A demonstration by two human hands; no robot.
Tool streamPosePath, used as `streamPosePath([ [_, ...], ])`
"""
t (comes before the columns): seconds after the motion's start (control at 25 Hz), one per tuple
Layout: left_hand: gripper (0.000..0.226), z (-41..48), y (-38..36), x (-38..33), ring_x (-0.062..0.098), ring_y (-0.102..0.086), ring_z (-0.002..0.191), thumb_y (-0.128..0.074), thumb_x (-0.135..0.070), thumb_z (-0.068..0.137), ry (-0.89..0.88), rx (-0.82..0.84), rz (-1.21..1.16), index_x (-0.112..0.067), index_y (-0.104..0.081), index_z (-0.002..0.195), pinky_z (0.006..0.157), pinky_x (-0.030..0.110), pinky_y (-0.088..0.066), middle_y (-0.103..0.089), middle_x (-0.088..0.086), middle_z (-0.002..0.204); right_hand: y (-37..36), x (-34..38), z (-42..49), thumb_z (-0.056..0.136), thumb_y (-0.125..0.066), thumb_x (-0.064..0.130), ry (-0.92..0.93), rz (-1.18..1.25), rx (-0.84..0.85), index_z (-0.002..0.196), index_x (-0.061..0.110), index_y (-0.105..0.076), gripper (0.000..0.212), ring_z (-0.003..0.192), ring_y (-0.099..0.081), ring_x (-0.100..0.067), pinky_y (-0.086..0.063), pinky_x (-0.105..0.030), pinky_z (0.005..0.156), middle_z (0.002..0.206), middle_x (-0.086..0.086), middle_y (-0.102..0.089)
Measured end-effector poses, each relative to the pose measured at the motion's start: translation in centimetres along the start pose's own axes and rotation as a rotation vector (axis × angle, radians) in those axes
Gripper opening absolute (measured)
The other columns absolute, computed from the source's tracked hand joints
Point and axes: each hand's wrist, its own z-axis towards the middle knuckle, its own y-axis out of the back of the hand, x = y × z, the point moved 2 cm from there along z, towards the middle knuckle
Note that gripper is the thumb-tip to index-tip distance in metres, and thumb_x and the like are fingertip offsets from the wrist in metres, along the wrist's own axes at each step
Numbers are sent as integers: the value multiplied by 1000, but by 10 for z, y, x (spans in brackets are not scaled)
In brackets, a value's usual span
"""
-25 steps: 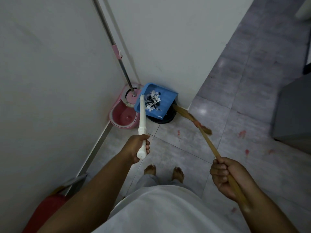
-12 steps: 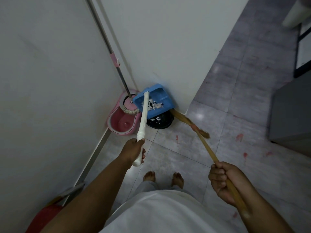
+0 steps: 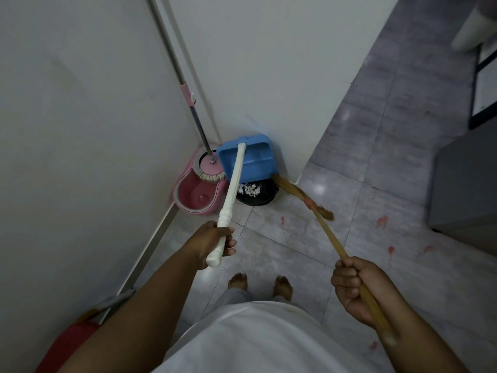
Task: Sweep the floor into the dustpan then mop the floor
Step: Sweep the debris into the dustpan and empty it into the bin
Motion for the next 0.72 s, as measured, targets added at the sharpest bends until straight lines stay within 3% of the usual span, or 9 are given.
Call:
streamPosePath([
  [0.28, 11, -10, 3, 10, 11, -50, 46, -61, -9, 91, -76, 43, 159, -6, -51, 88, 43, 25, -43, -60, 0, 60, -2, -3, -5, 96, -39, 17, 2, -4, 14, 72, 12, -47, 26, 27, -31, -5, -24, -14, 24, 41, 6, -34],
  [0.72, 10, -38, 2, 3, 12, -49, 47, -61, -10, 93, -102, 46, 107, -5, -53, 88, 44, 25, -43, -56, 3, 62, 4, -10, -15, 97, -39, 18, 2, -34, 24, 73, 11, -47, 26, 28, -32, -5, -26, -15, 23, 42, 5, -34],
])
